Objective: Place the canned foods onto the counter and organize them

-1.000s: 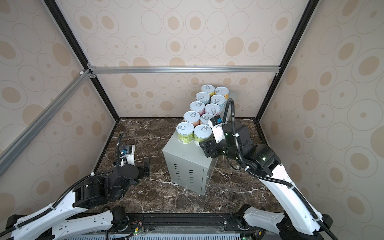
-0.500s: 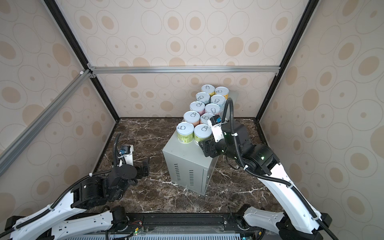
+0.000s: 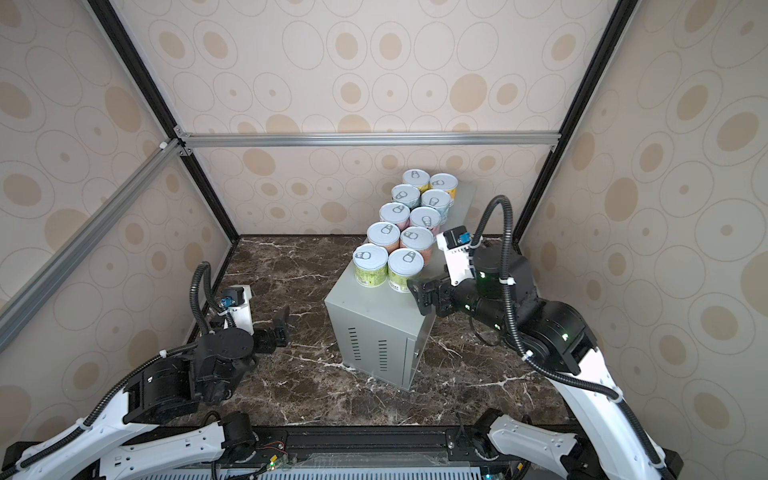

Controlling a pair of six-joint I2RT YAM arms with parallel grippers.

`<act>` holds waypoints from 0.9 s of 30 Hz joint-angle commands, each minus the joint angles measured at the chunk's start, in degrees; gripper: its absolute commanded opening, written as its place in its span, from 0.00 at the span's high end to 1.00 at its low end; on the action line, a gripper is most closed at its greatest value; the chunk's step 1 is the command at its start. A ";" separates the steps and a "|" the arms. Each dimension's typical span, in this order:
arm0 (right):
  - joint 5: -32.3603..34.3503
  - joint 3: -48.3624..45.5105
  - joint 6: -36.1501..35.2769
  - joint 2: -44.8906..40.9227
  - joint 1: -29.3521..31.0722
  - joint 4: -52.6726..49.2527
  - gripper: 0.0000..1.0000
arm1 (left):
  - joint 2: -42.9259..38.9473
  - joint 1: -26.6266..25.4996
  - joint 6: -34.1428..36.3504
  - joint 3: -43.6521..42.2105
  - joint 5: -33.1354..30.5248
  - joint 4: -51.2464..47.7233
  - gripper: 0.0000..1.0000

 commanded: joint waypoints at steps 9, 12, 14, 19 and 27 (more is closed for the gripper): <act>22.91 -15.36 0.86 -8.53 -0.37 0.16 0.01 | 7.51 23.75 9.03 1.08 22.39 11.75 0.01; 24.22 -22.86 0.09 -11.00 -3.01 5.39 0.01 | 9.81 30.61 9.37 0.03 27.79 14.08 0.01; 20.92 -28.21 0.16 -12.65 -7.58 9.44 0.01 | 10.33 34.56 9.93 -2.06 30.19 16.79 0.01; 11.46 -38.88 3.85 -13.50 -21.50 17.12 0.01 | 11.79 45.64 10.10 -7.93 37.11 21.93 0.01; 17.95 -59.61 1.22 -13.14 -25.21 47.65 0.00 | 12.81 51.54 7.76 -19.21 36.85 39.66 0.01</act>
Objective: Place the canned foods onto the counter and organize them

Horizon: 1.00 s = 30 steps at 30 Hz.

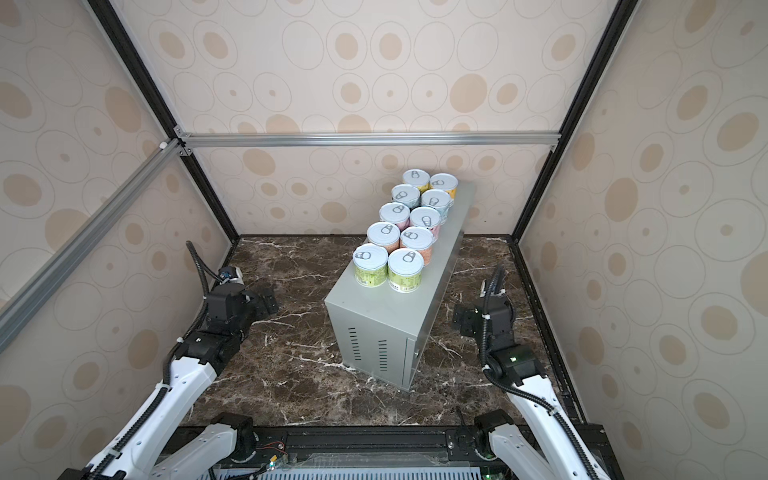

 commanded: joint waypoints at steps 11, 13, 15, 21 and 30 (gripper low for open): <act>14.12 -7.52 -9.00 21.71 -0.31 36.17 0.00 | 7.62 2.78 6.00 -18.17 -7.69 51.14 0.01; 17.01 -7.24 -10.62 25.00 -0.31 39.53 0.00 | 11.19 2.90 10.09 -20.28 -8.86 59.36 0.01; 19.37 -7.70 -12.03 27.30 -0.44 43.40 0.00 | 15.67 3.03 11.97 -20.21 -9.90 63.35 0.01; 19.37 -10.40 -12.65 31.28 -3.35 53.25 0.00 | 27.26 3.75 17.70 -14.92 -7.42 62.87 0.01; 15.56 -10.69 -8.97 39.12 -6.87 59.02 0.00 | 30.79 6.38 20.18 -14.40 -0.34 61.94 0.01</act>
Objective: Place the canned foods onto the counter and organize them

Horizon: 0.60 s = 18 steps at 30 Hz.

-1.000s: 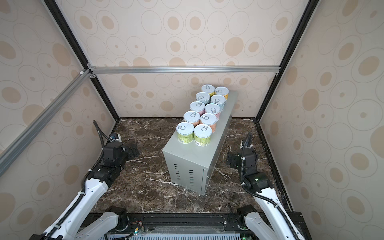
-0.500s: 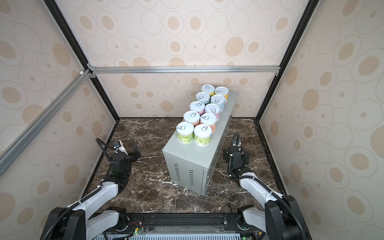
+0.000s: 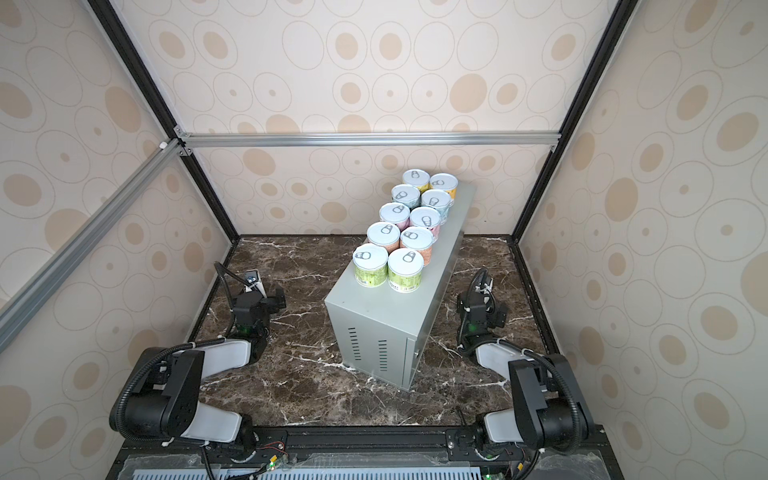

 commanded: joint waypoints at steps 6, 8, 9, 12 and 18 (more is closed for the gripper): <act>-3.54 -1.70 0.08 3.82 -0.49 7.93 0.00 | 4.72 1.66 1.84 -5.11 4.82 13.35 0.01; -6.74 -4.30 -1.67 3.28 -0.45 12.65 0.00 | 5.39 1.65 1.96 -6.37 5.61 16.52 0.01; -8.39 -6.33 -2.51 2.81 -0.47 16.21 0.00 | 5.12 1.78 1.92 -6.78 6.24 16.63 0.01; -11.64 -11.85 -3.72 2.12 -0.41 25.48 0.00 | 4.96 1.88 2.15 -8.90 6.92 20.35 0.01; -15.83 -19.10 -5.77 5.30 -0.31 41.71 0.00 | 6.86 1.91 2.73 -13.09 8.68 29.49 0.01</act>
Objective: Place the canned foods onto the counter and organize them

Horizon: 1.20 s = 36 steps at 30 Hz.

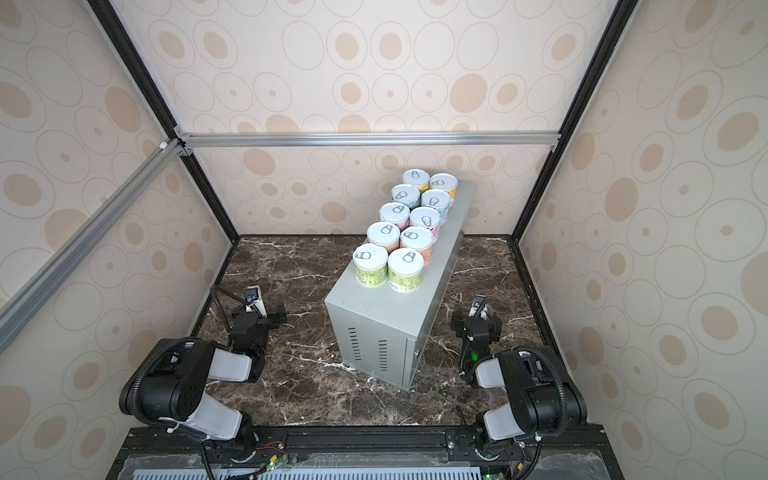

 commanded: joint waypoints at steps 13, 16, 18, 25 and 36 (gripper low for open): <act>-9.67 0.59 -1.90 4.12 -2.12 10.44 0.01 | 1.73 -1.07 4.50 -7.77 2.90 23.02 0.01; -7.44 9.14 -0.57 2.88 -2.18 -7.92 0.01 | 0.99 0.88 3.47 -0.59 6.69 7.50 0.01; -7.49 13.37 0.48 3.86 -2.99 -14.46 0.01 | 1.63 2.48 2.21 -0.14 9.03 7.82 0.01; -8.23 12.93 0.46 3.67 -3.66 -14.09 0.00 | 1.34 2.45 2.27 -0.61 8.98 8.41 0.01; -8.80 12.81 0.11 3.39 -3.66 -14.08 0.00 | 1.24 2.19 2.44 -0.69 8.72 8.36 0.01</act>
